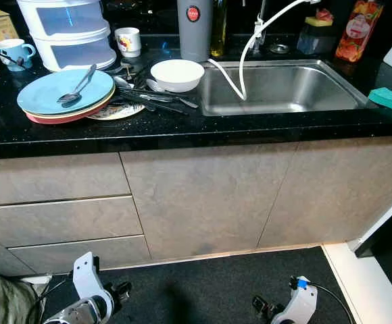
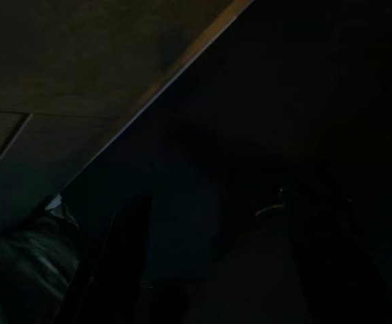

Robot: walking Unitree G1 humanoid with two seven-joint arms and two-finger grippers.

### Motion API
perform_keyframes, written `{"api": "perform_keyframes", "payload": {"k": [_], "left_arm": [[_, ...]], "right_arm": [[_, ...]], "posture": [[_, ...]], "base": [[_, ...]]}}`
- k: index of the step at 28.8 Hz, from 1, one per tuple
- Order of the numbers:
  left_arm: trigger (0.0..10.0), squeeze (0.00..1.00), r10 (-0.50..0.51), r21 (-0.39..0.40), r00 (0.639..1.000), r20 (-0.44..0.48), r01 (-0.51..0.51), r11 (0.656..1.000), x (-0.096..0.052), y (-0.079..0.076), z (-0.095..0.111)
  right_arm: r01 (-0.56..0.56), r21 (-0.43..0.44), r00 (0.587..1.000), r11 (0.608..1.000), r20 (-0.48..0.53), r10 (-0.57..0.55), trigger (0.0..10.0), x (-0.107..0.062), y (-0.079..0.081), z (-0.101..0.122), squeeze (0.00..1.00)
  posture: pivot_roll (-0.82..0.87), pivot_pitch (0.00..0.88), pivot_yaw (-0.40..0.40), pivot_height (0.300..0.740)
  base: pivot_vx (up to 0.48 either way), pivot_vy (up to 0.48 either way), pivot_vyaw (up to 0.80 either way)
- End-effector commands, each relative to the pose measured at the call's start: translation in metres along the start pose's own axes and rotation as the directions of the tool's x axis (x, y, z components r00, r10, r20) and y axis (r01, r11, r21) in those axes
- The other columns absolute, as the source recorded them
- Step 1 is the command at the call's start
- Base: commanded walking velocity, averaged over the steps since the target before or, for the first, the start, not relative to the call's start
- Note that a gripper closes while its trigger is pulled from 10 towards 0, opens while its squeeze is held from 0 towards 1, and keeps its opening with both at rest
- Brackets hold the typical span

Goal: Kitchen organization

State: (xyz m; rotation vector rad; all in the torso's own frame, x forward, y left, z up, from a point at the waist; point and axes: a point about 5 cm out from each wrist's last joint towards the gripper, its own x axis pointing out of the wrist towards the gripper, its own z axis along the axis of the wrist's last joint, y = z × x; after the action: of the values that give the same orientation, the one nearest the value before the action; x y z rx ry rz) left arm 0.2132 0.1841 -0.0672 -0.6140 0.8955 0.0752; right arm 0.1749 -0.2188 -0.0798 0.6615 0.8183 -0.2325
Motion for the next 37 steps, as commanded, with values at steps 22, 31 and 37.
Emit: {"api": "perform_keyframes", "payload": {"k": [22, 31, 37], "left_arm": [[10.0, 0.04, 0.141, 0.201, 0.99, -0.013, -0.136, 0.97, -0.004, 0.015, -0.004], [10.0, 0.0, 0.155, 0.263, 0.988, 0.006, -0.152, 0.953, -0.005, 0.017, -0.002], [10.0, 0.0, 0.171, 0.498, 0.985, 0.01, -0.153, 0.854, -0.004, 0.014, -0.003]], "right_arm": [[0.055, -0.072, 0.998, 0.996, -0.009, -0.055, 10.0, -0.001, -0.005, 0.001, 0.0], [0.113, -0.174, 0.993, 0.978, 0.035, -0.109, 10.0, -0.002, -0.009, 0.008, 0.0], [0.182, -0.348, 0.981, 0.92, 0.124, -0.147, 10.0, -0.004, -0.012, 0.021, 0.0]], "posture": [[0.02, 0.03, -0.013, 0.74], [0.02, 0.029, -0.015, 0.74], [0.01, 0.021, -0.018, 0.74]], "base": [[0.0, 0.0, 0.0], [0.0, 0.0, 0.0], [0.0, 0.0, 0.0]]}}
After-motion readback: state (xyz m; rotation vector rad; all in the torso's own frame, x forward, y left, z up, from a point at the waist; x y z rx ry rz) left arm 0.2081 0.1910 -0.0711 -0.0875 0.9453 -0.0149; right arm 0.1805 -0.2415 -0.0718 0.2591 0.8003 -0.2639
